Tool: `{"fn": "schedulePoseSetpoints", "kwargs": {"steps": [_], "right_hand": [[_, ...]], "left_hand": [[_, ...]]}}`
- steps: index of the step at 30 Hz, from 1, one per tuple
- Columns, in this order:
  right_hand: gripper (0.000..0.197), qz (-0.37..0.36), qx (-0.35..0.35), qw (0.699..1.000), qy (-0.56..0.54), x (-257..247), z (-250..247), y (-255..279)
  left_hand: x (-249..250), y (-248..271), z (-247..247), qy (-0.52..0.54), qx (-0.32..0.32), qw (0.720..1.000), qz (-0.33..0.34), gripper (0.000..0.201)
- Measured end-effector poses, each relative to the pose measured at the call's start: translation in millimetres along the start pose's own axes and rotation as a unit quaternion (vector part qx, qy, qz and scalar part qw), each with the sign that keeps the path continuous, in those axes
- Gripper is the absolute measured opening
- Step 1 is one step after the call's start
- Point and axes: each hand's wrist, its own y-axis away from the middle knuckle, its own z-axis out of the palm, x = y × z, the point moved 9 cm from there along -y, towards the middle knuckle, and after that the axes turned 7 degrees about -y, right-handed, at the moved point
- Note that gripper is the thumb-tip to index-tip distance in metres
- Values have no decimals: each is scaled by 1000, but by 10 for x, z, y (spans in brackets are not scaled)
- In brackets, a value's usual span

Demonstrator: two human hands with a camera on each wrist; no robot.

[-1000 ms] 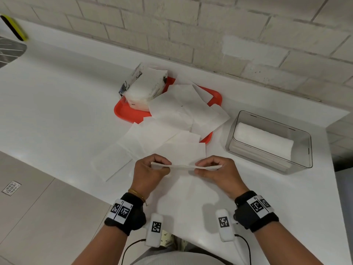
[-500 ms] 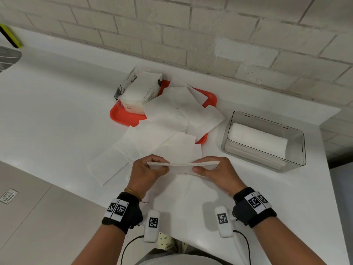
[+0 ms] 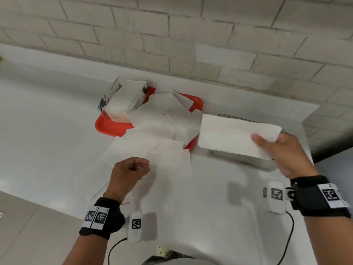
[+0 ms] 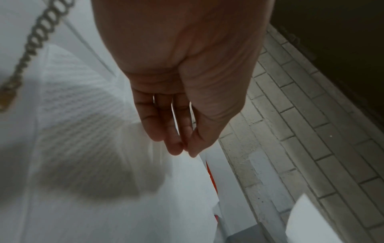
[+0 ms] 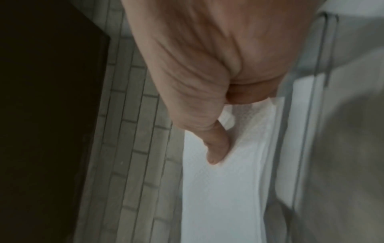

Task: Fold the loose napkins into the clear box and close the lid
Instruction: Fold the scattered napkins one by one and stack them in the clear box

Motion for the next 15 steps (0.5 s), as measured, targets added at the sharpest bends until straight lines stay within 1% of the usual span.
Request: {"fn": "schedulePoseSetpoints", "kwargs": {"steps": [2, 5, 6, 7, 8, 9, 10, 12, 15], "right_hand": [[19, 14, 28, 999, 19, 9, -271, -156], [29, 73, 57, 993, 70, 208, -544, -381], [35, 96, 59, 990, 87, 293, -594, -449], [45, 109, 60, 987, 97, 369, -623, -517], [55, 115, 57, 986, 107, 408, -612, -564], [61, 117, 57, 985, 112, 422, -590, -605], [59, 118, 58, 984, 117, 424, -563, -632], [49, 114, 62, 983, 133, 425, -530, -694], [44, 106, 71, 977, 170, 418, -471, -733]], "left_hand": [[-51, -30, -23, -23, 4, 1000, -4, 23], [-83, -37, -51, -60, 9, 998, -5, 26], [-80, -34, -67, -77, 15, 997, -2, 25], [-72, -29, -82, -93, 21, 995, 1, 23], [-61, -22, -99, -107, 27, 994, 4, 21], [-47, -12, -116, -118, 33, 992, 7, 20], [-33, -3, -131, -127, 39, 991, 9, 19], [-20, 12, -154, -138, 48, 989, 12, 19], [-39, 20, -167, -145, 55, 988, 5, 18]]}}
